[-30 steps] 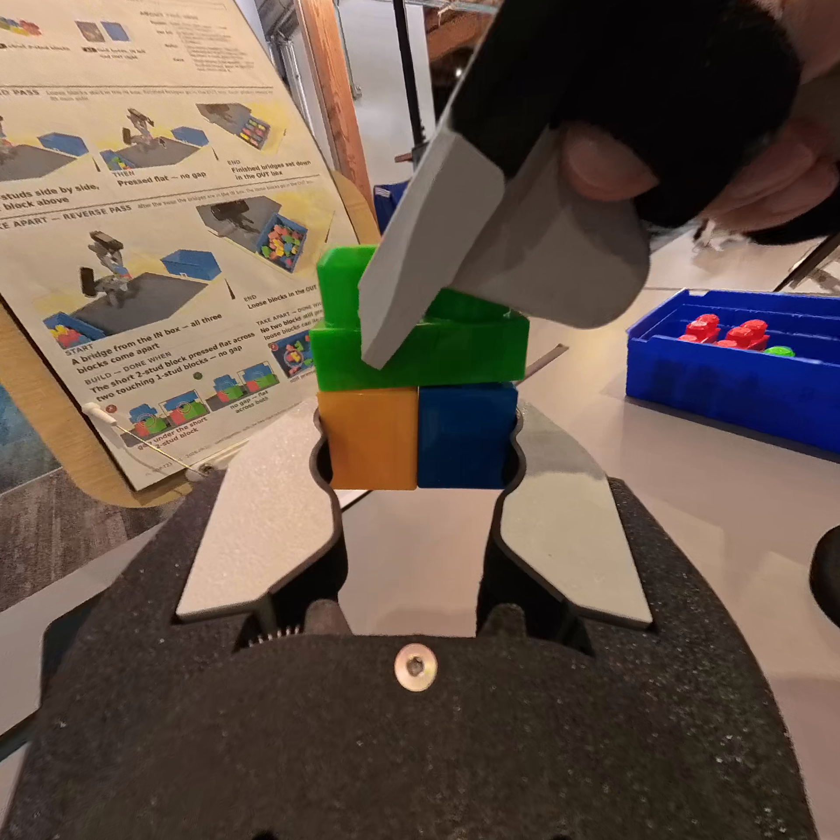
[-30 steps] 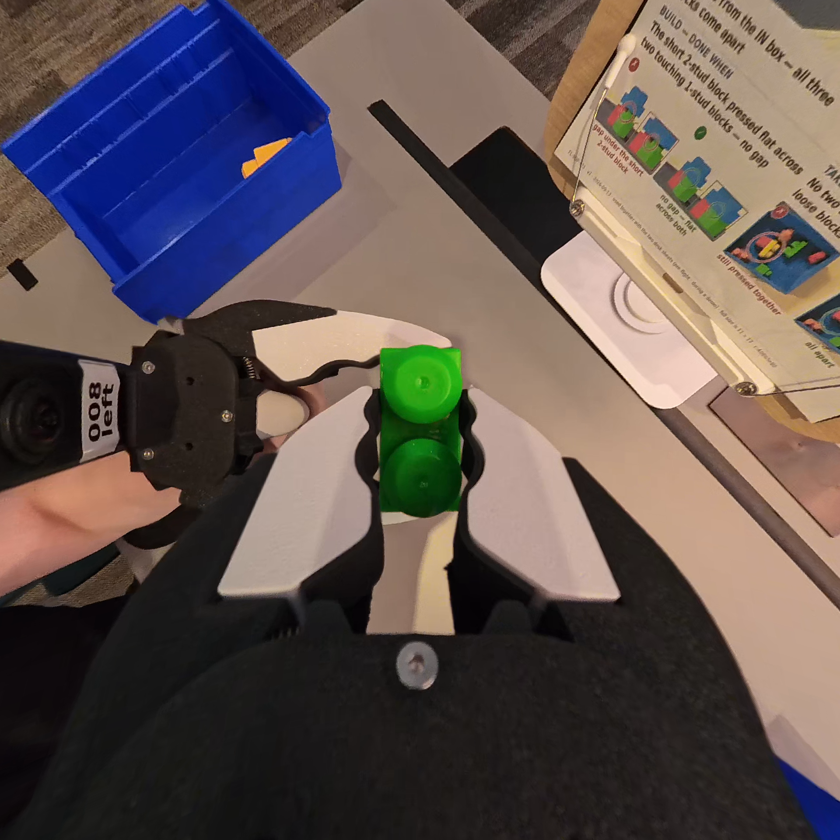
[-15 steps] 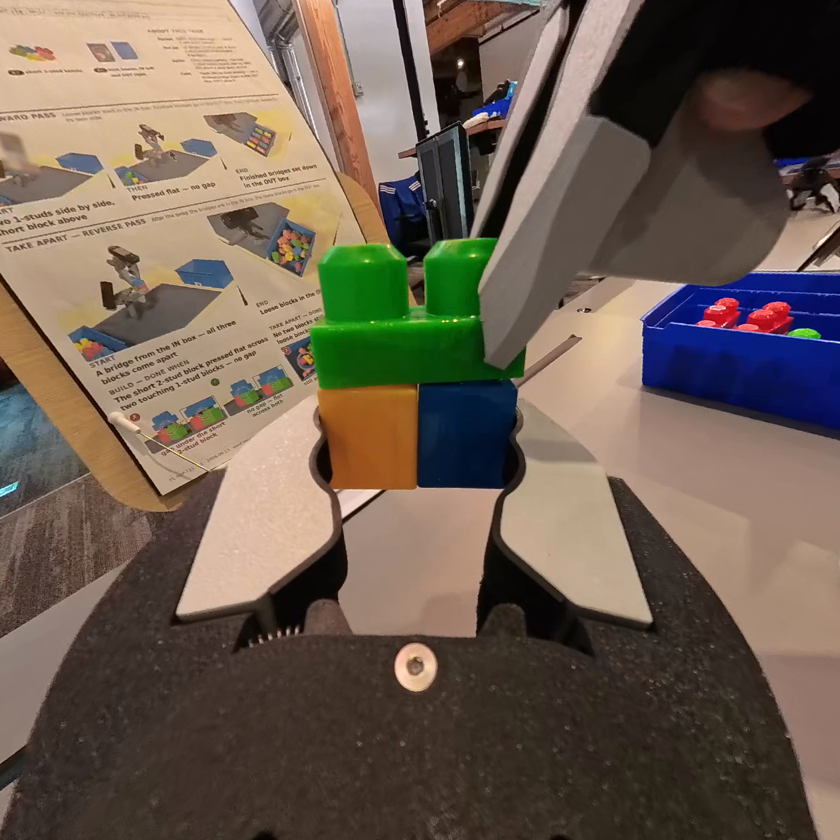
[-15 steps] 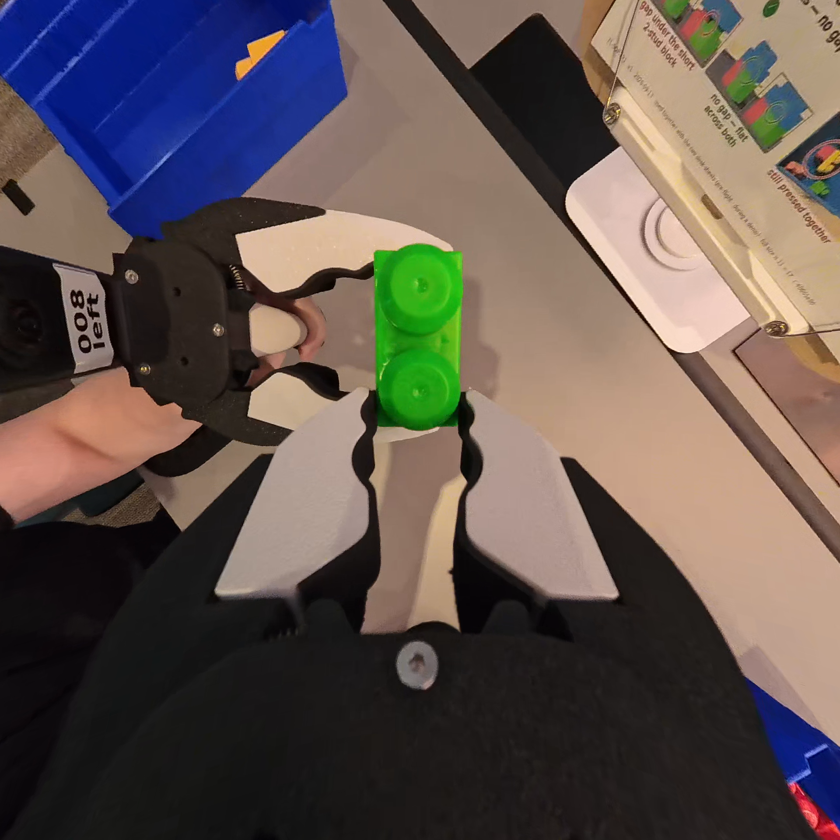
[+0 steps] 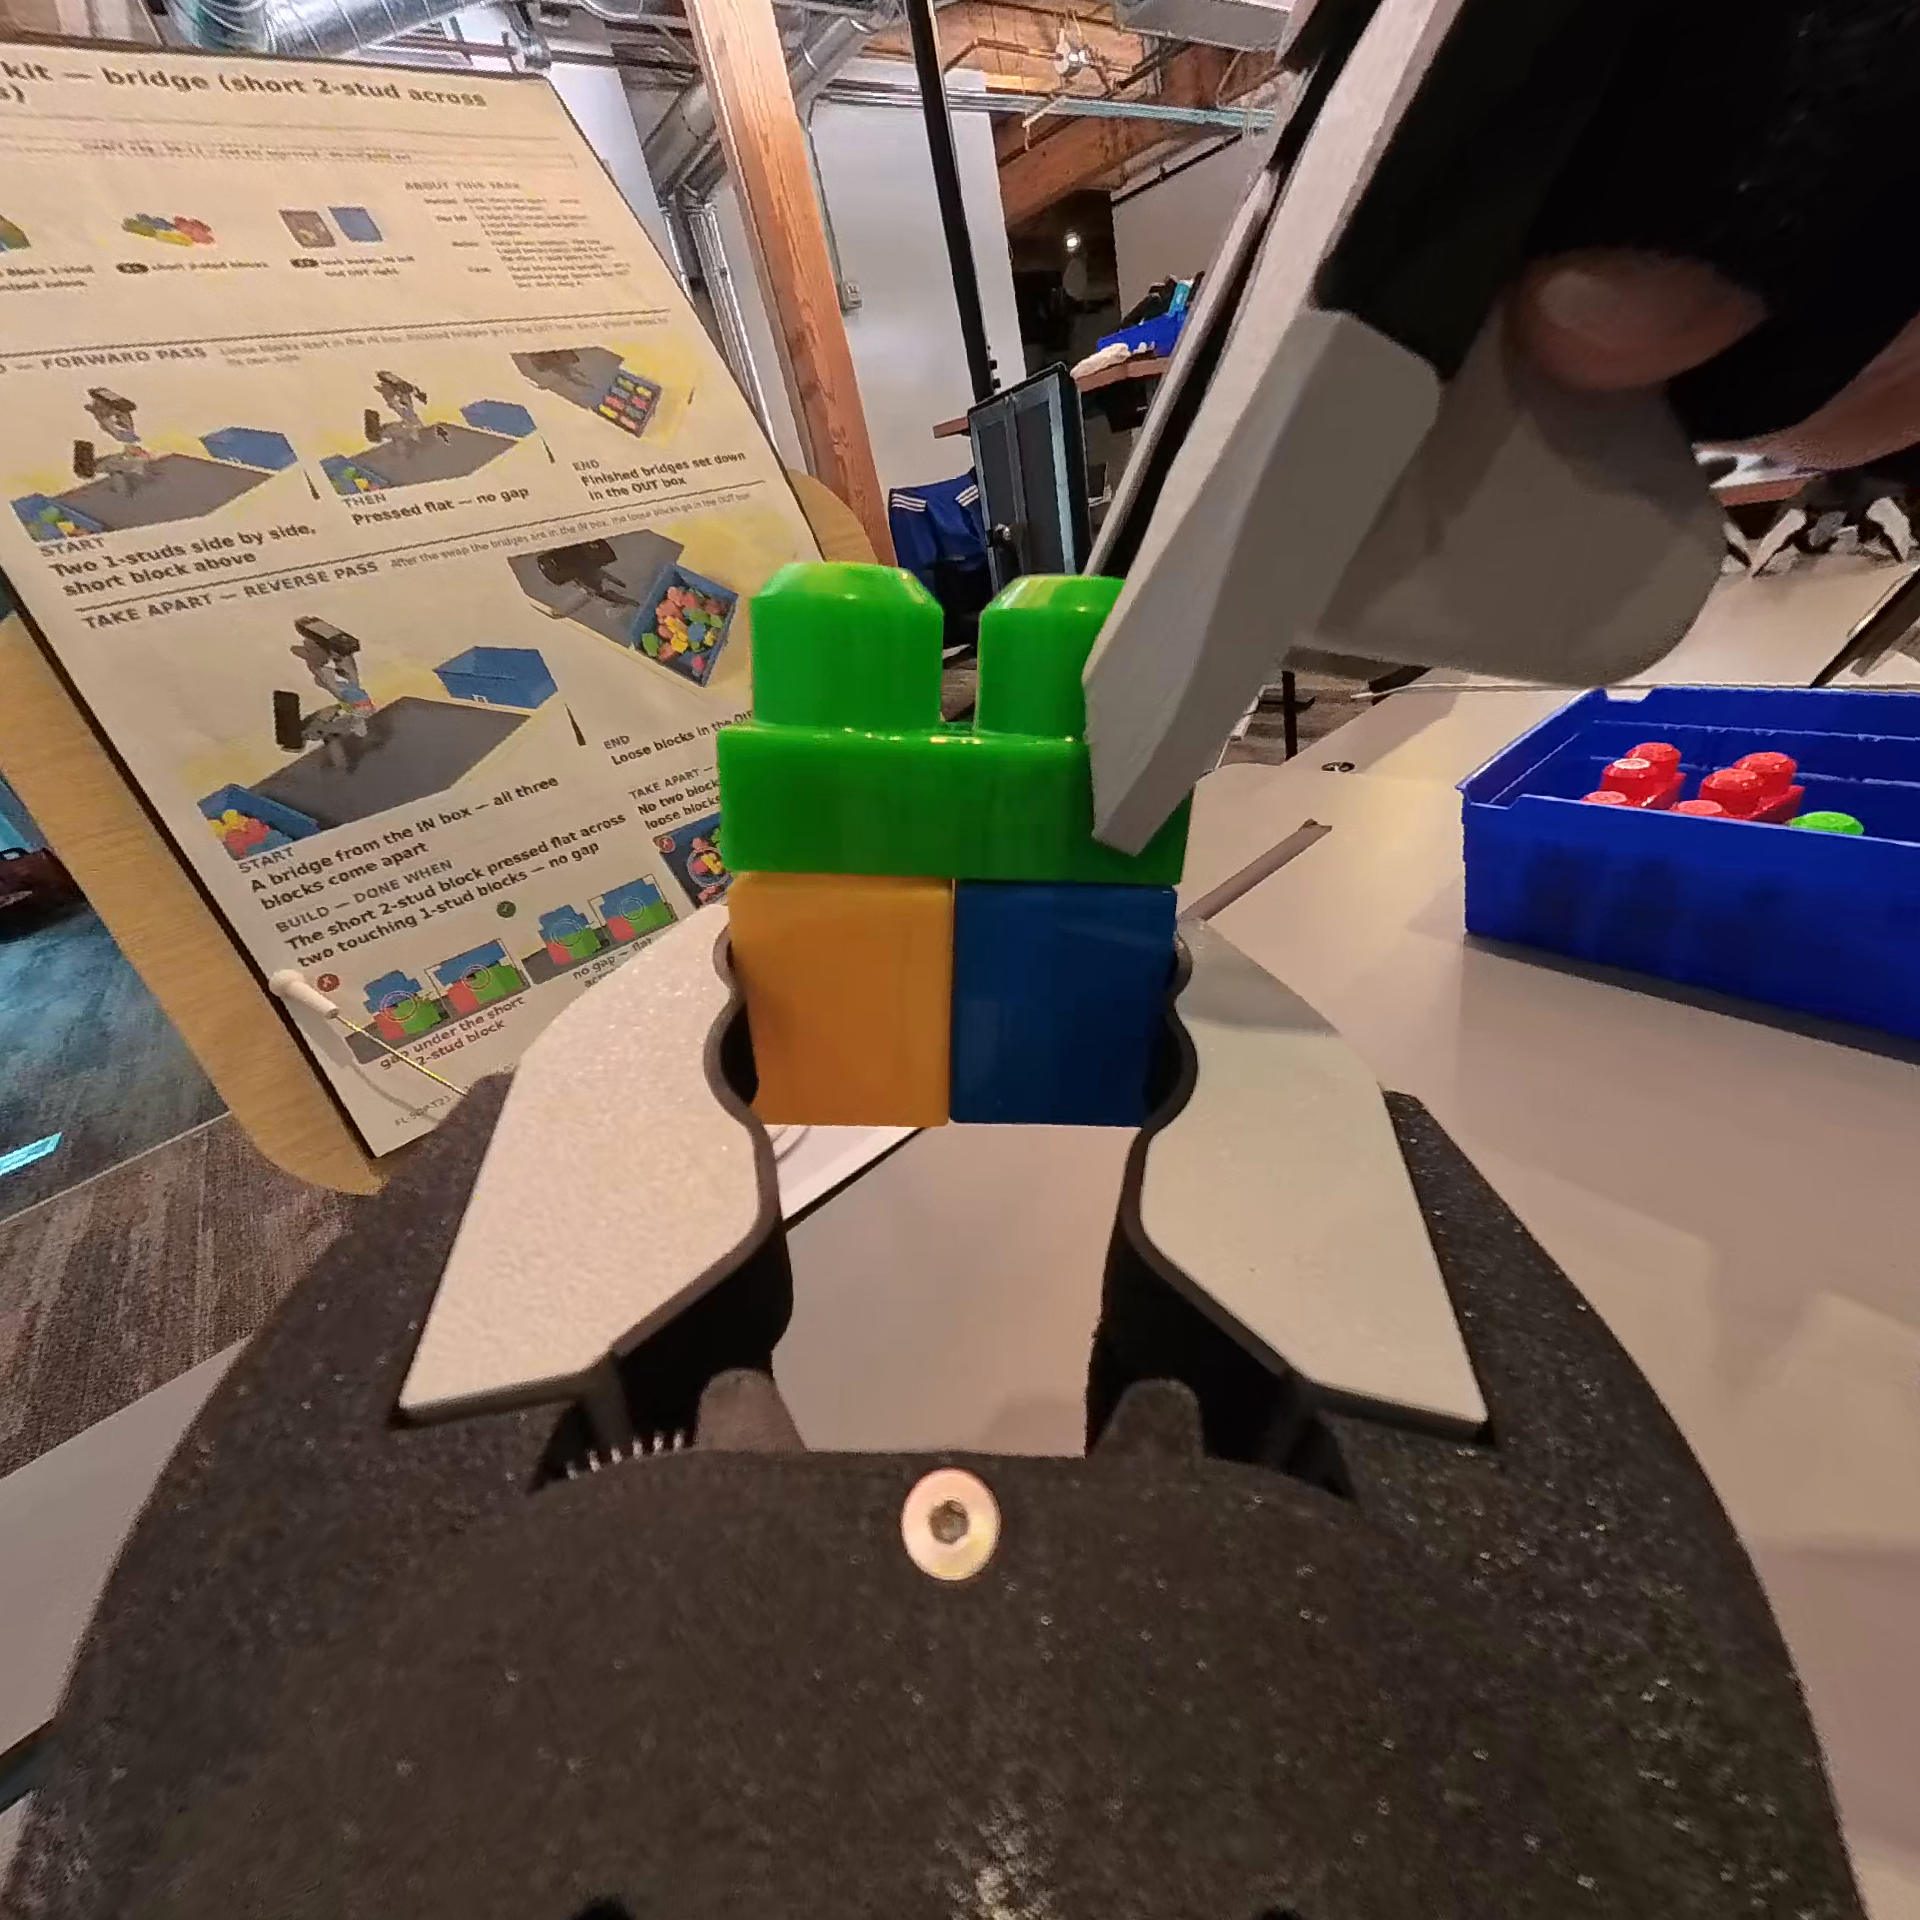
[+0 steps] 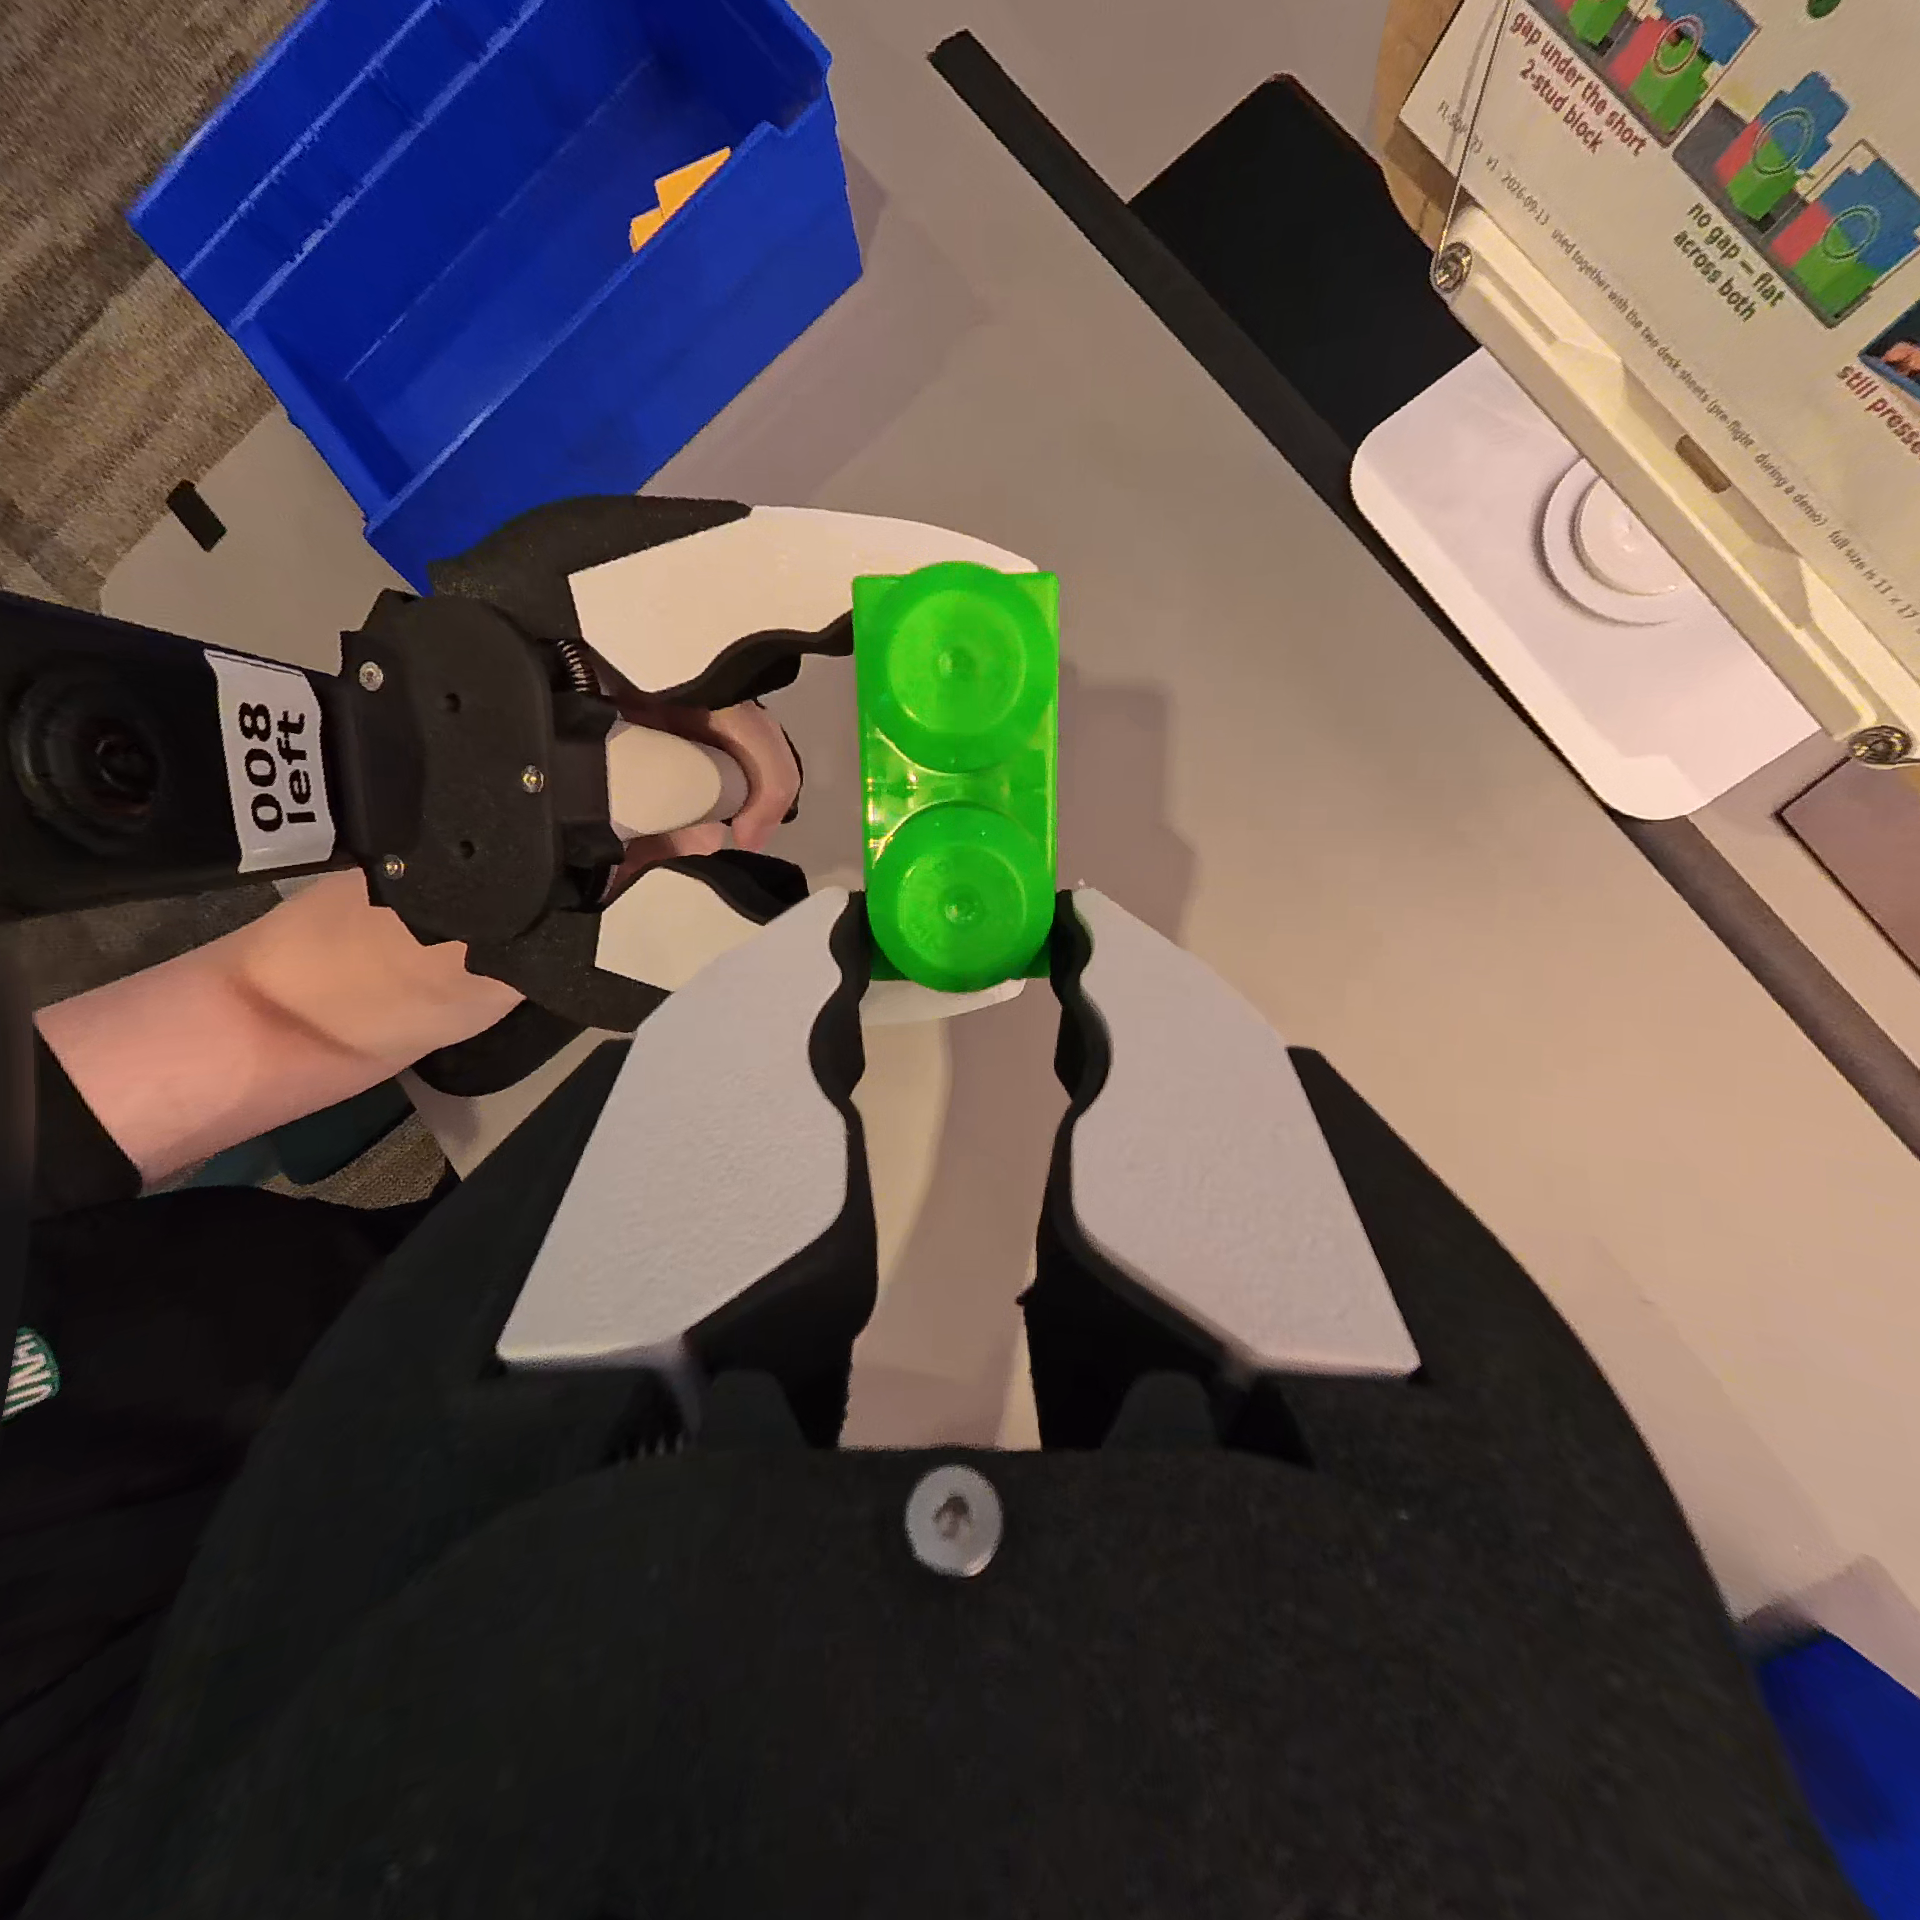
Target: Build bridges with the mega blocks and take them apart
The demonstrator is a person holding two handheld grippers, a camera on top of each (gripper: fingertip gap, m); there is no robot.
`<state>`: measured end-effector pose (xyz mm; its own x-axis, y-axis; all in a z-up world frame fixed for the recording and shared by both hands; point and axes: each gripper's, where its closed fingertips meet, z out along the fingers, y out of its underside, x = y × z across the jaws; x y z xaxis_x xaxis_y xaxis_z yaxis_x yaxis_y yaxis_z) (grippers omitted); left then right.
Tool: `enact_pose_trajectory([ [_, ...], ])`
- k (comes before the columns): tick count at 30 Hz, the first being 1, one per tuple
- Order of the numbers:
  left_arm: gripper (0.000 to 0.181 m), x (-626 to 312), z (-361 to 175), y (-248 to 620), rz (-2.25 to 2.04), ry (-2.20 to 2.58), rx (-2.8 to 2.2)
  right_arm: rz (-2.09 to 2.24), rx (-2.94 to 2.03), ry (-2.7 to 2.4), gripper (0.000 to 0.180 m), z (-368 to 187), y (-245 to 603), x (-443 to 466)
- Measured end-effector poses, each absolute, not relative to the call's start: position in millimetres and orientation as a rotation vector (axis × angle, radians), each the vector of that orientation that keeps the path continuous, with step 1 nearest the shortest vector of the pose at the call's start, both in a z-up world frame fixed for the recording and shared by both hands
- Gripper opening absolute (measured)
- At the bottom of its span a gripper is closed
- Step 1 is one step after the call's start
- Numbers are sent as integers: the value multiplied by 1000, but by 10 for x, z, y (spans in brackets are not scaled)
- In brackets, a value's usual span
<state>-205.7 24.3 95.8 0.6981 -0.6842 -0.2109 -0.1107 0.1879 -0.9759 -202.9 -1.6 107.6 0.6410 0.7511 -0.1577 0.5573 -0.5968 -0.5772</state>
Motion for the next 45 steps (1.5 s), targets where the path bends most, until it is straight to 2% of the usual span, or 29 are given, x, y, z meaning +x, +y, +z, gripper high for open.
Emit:
enact_pose_trajectory([
  [11, 74, -2068, 911, 303, -359, 787, -1330, 456, -2370, -1100, 34, 1018, 25, -1999],
  [13, 74, -2083, 910, 314, -347, 789, -1341, 468, -2333, -1062, 46, 1093, 78, -2032],
  [17, 74, -2096, 895, 319, -326, 811, -1345, 404, -2332, -1038, 49, 1119, 173, -2017],
  [19, 74, -2067, 893, 298, -336, 830, -1340, 392, -2368, -1058, 48, 1060, 161, -2022],
  [23, 74, -1993, 852, 260, -302, 887, -1329, 425, -2396, -1084, 35, 963, 124, -2069],
  [26, 74, -1968, 800, 266, -267, 920, -1335, 441, -2417, -1068, 35, 906, 129, -2029],
  [30, 74, -1884, 725, 239, -345, 944, -1371, 570, -2396, -1003, 35, 846, 137, -1968],
  [33, 84, -1846, 711, 213, -379, 944, -1345, 719, -2371, -929, 35, 758, 145, -1870],
  [35, 73, -1818, 654, 178, -392, 986, -1330, 841, -2341, -853, 35, 699, 170, -1780],
  [38, 69, -1786, 505, 200, -360, 1038, -1380, 1043, -2275, -726, 35, 576, 230, -1601],
  [42, 88, -1793, 115, 312, -325, 1119, -1585, 1334, -2103, -587, 35, 369, 307, -1340],
  [45, 76, -1757, 27, 290, -588, 1079, -1649, 1496, -1891, -531, 35, 340, 321, -1182],
])
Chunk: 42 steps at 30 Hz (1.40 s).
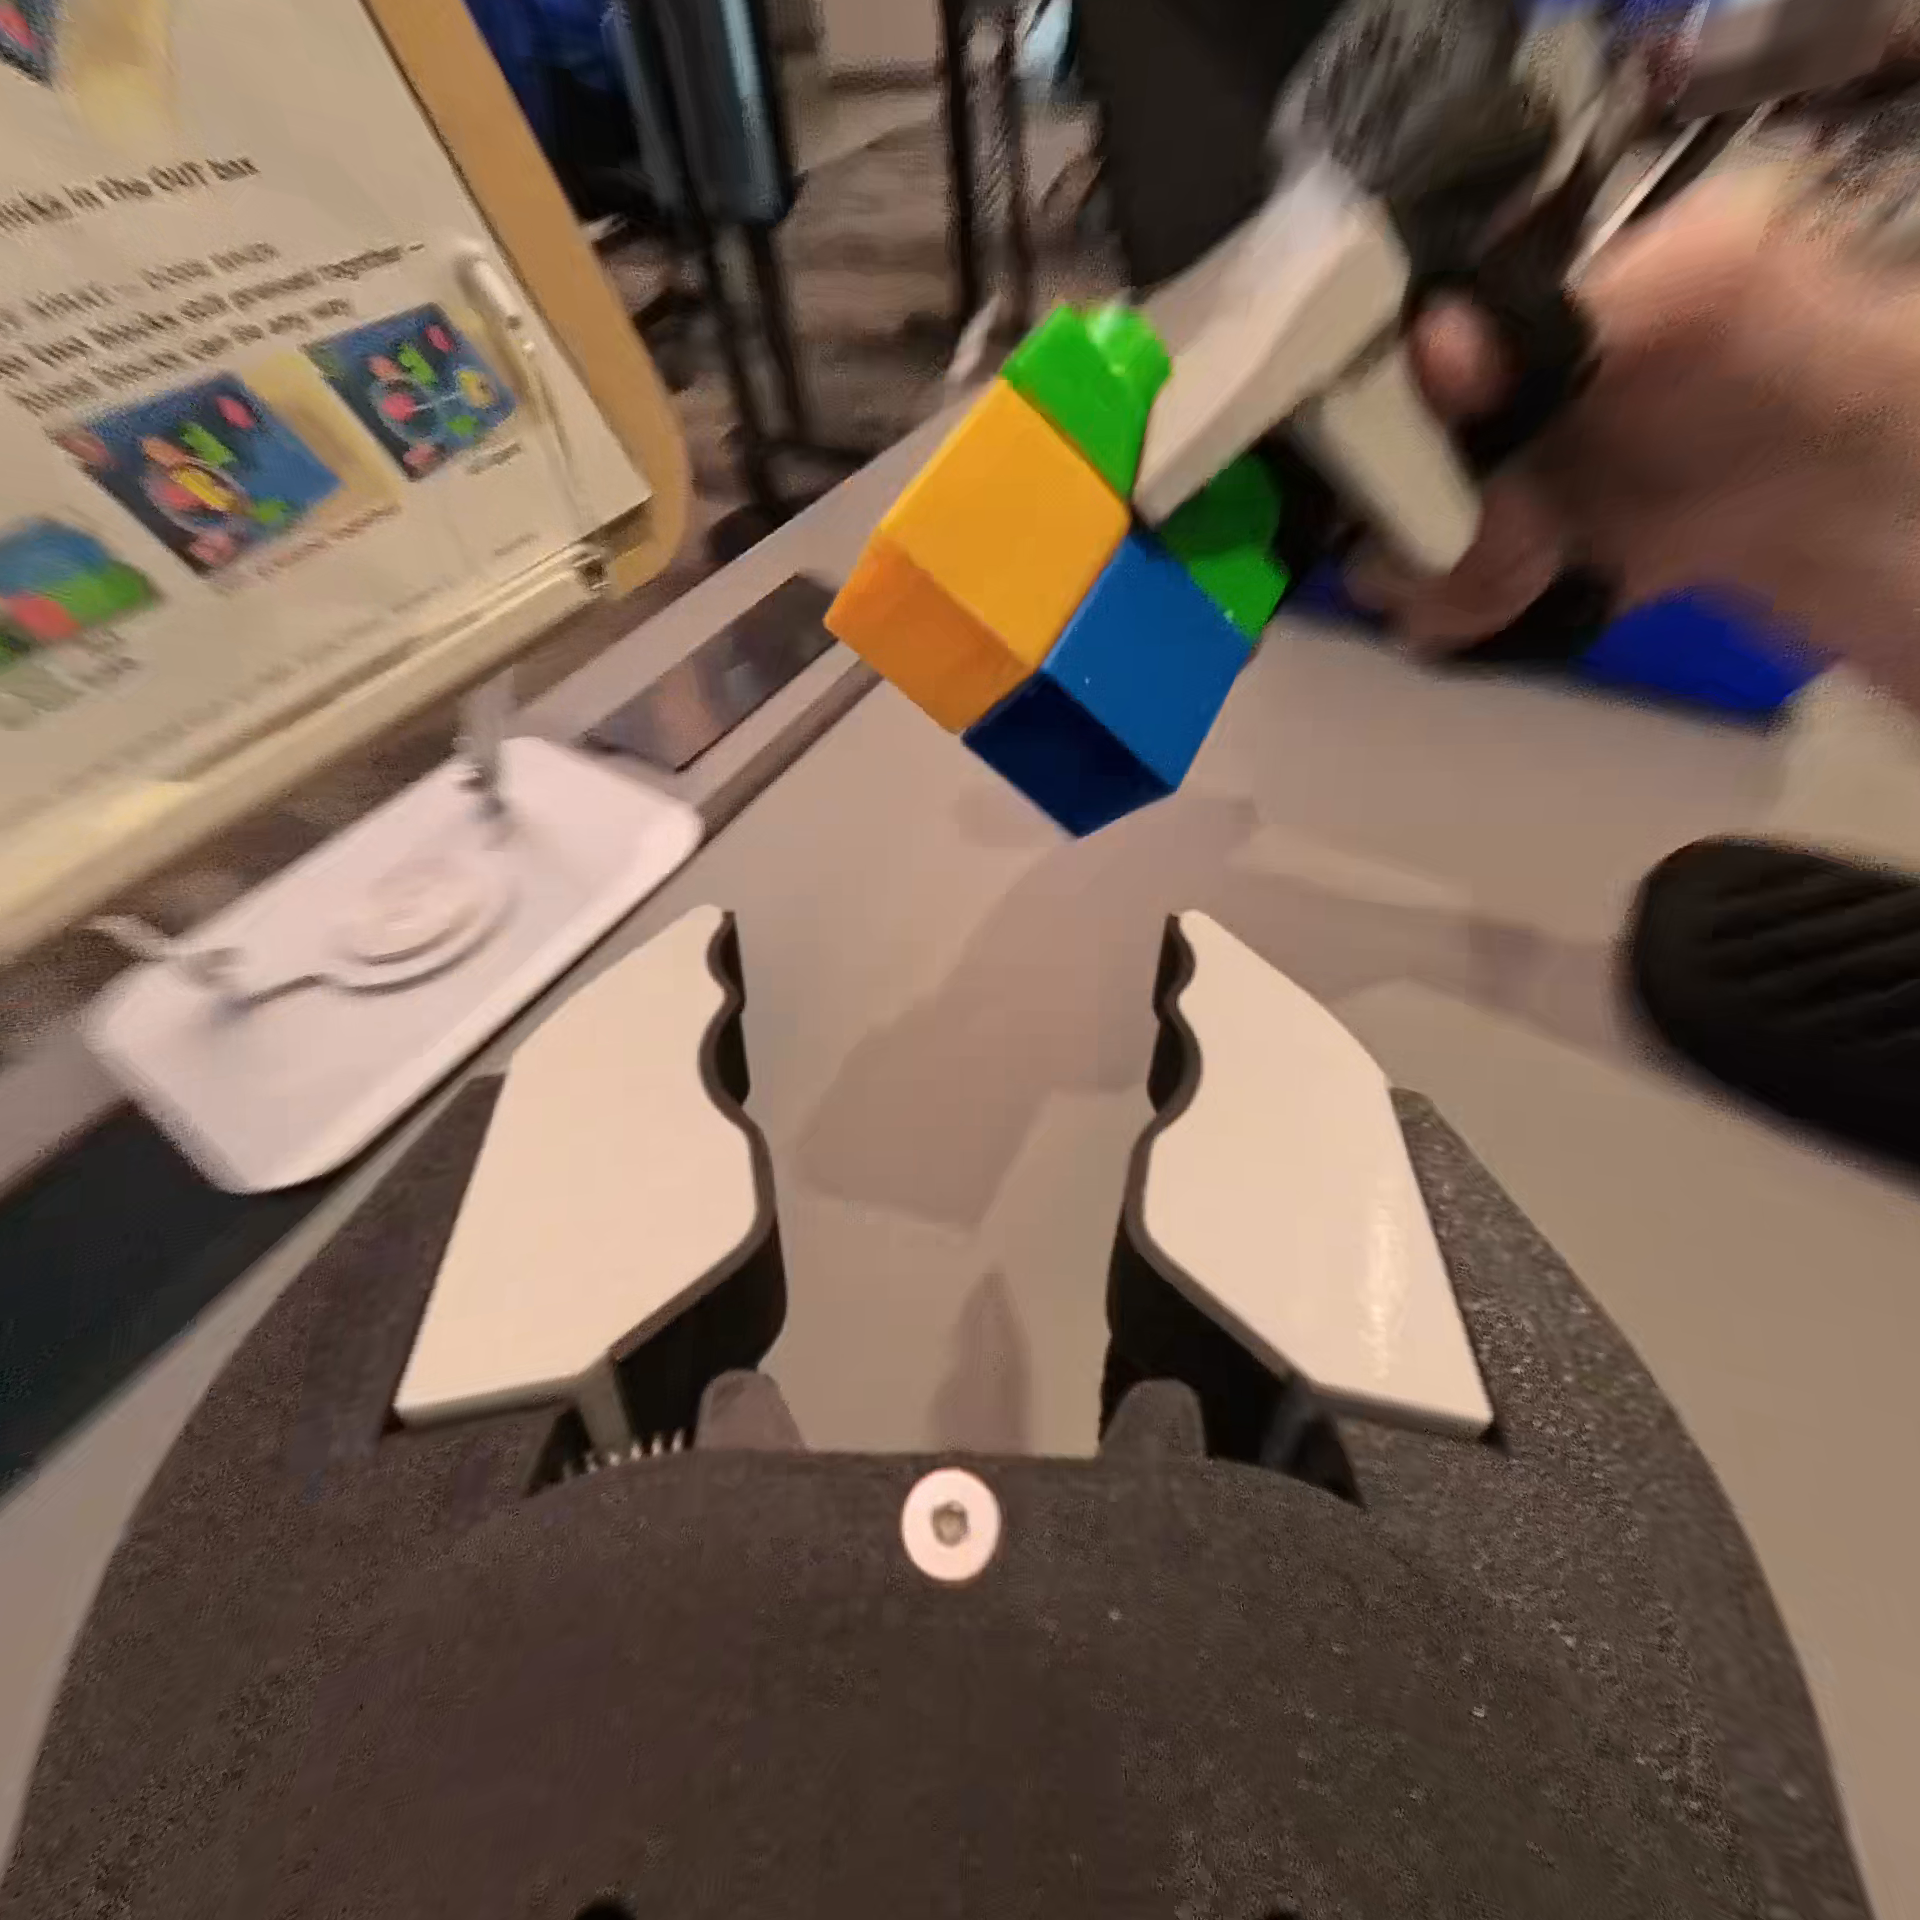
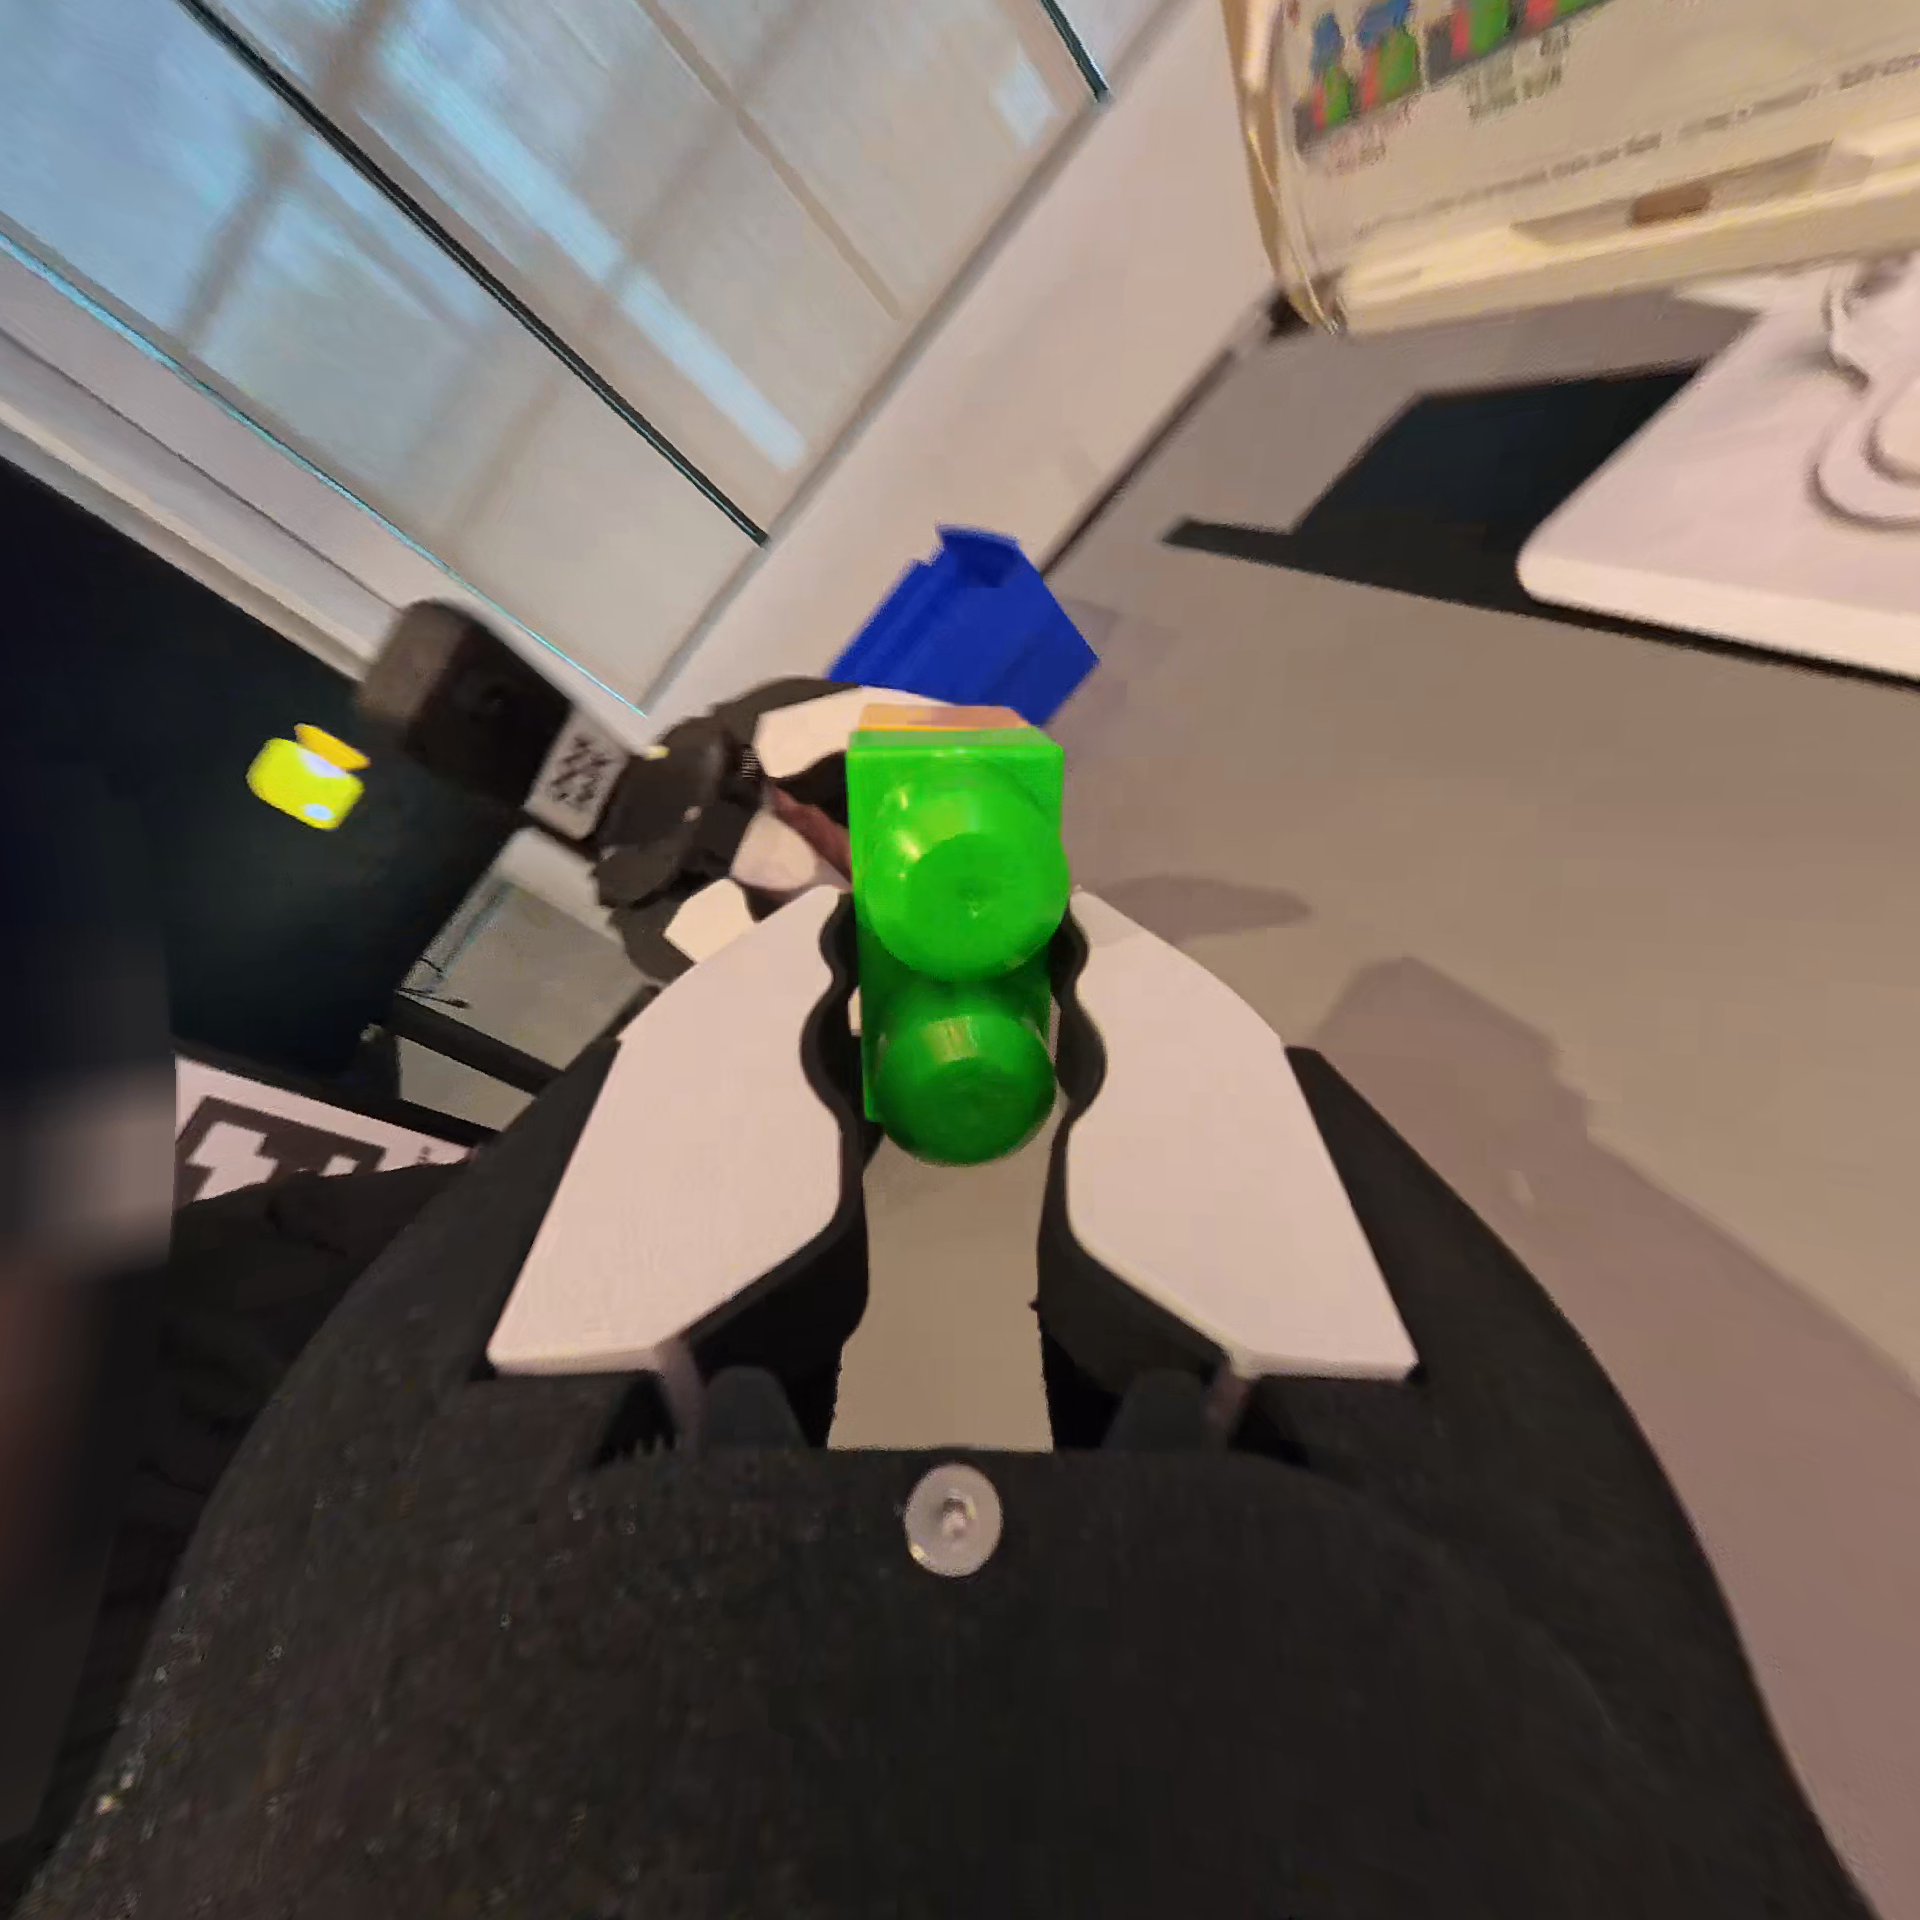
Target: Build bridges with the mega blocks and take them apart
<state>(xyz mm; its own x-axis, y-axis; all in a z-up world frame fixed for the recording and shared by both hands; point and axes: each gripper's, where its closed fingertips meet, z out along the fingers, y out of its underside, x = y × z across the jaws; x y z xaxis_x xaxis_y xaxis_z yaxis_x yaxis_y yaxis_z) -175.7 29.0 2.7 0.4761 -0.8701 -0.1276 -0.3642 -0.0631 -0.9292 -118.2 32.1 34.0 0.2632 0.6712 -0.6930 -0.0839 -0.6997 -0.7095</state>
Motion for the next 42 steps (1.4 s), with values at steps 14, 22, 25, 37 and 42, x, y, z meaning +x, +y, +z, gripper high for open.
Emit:
enact_pose_trajectory([
  [14, 46, -1735, 708, -65, -1363, 871, -1403, 1178, -1369, -1124, 35, 559, -122, -1604],
  [22, 35, -1724, 694, -90, -1320, 926, -1374, 1217, -1282, -1103, 46, 621, -144, -1586],
  [25, 35, -1729, 689, -82, -1294, 935, -1377, 1184, -1267, -1060, 50, 733, -85, -1531],
  [37, 36, -1610, 735, -281, -1211, 1057, -1392, 1087, -1272, -1216, 34, 774, -281, -1492],
  [42, 35, -1637, 861, -373, -1181, 1080, -1370, 1080, -1232, -1219, 34, 913, -377, -1524],
])
